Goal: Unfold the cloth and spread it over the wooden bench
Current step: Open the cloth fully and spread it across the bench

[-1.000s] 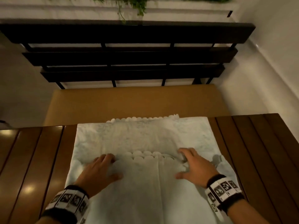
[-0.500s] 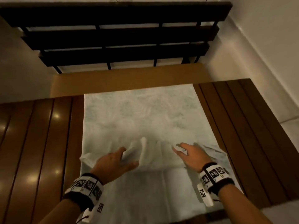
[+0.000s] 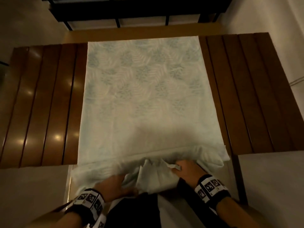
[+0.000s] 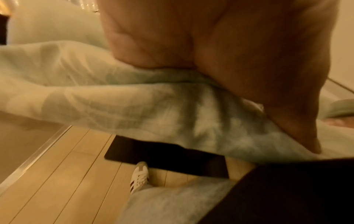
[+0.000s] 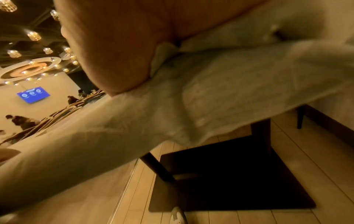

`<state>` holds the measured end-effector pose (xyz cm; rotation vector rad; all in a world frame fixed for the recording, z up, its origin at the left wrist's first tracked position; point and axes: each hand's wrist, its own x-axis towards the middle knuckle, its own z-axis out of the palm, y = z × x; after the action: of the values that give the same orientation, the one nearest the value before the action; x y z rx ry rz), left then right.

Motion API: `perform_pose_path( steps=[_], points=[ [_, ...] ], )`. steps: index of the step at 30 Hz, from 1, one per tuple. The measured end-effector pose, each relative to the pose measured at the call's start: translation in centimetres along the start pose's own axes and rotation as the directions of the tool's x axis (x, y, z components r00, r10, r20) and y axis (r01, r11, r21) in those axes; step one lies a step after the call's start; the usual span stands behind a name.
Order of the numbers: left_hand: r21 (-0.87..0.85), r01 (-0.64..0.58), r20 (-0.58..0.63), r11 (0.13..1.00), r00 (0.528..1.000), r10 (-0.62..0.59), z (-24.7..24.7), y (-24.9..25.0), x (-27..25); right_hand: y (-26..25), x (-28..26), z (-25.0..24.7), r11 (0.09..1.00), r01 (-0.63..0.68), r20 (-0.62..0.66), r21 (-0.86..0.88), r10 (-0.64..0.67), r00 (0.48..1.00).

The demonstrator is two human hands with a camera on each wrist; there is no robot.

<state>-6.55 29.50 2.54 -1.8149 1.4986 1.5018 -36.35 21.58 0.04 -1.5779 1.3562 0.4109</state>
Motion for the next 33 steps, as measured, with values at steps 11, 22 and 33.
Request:
perform_pose_path(
  steps=[11,22,33],
  points=[
    [0.055,0.050,0.140,0.997,0.988,-0.057,5.9,-4.1,4.3,2.8,1.1,6.6,0.968,-0.125,0.203,-0.217,0.170,0.964],
    [-0.296,0.003,-0.635,0.955,0.747,-0.199,-9.6,-10.3,-0.6,2.8,-2.8,-6.1,0.944,-0.165,-0.578,0.286,0.307,0.756],
    [-0.481,0.087,-0.622,0.872,0.668,-0.410,-8.9,-10.7,2.4,6.4,0.9,-10.2,0.862,-0.265,-0.595,0.432,0.493,0.635]
  ],
)
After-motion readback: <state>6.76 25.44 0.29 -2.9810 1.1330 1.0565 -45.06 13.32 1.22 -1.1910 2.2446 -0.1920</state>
